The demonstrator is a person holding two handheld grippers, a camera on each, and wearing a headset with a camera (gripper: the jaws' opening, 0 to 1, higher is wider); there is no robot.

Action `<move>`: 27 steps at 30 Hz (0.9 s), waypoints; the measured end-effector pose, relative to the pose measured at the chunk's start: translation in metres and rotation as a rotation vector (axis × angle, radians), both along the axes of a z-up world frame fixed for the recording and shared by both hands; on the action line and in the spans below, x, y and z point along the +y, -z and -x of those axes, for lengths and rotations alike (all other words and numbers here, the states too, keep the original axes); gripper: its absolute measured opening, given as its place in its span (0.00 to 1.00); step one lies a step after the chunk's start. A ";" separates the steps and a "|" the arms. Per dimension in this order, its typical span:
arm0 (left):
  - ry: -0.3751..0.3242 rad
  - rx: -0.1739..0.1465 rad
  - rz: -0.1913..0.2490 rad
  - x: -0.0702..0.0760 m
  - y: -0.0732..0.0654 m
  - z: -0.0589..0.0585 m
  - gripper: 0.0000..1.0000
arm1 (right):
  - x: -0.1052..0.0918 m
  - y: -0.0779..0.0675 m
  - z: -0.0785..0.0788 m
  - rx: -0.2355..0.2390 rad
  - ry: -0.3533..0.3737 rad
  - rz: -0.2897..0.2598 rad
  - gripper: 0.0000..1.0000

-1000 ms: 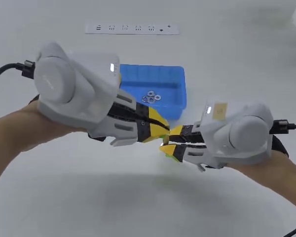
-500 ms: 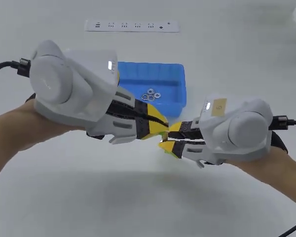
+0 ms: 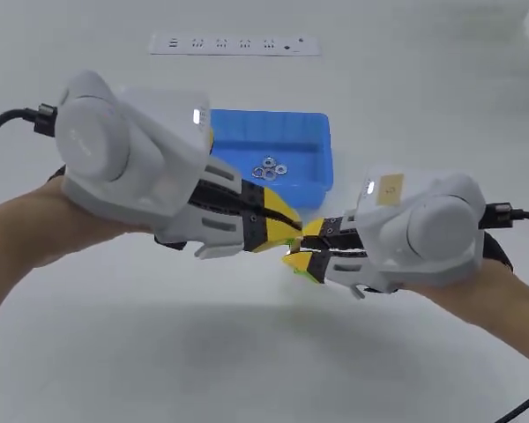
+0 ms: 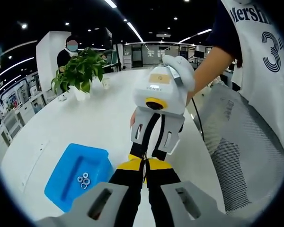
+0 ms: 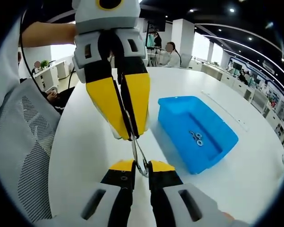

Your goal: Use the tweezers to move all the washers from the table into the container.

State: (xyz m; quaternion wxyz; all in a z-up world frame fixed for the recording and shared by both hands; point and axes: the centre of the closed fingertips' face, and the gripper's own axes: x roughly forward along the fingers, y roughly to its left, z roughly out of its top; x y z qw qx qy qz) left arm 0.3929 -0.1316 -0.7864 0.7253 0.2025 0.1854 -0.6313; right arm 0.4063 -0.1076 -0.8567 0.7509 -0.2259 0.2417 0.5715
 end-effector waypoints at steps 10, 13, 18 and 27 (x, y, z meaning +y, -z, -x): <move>0.007 0.010 -0.018 0.005 -0.004 0.000 0.05 | 0.002 -0.004 0.004 0.007 -0.028 0.008 0.11; 0.000 0.012 -0.016 0.008 -0.011 0.000 0.05 | 0.005 -0.011 0.003 -0.002 -0.032 0.000 0.11; -0.009 -0.007 -0.017 0.016 -0.027 -0.003 0.05 | 0.014 -0.027 -0.001 -0.035 -0.050 -0.012 0.11; -0.039 -0.062 -0.002 0.033 -0.061 -0.021 0.05 | 0.028 -0.062 -0.021 -0.121 -0.064 -0.031 0.11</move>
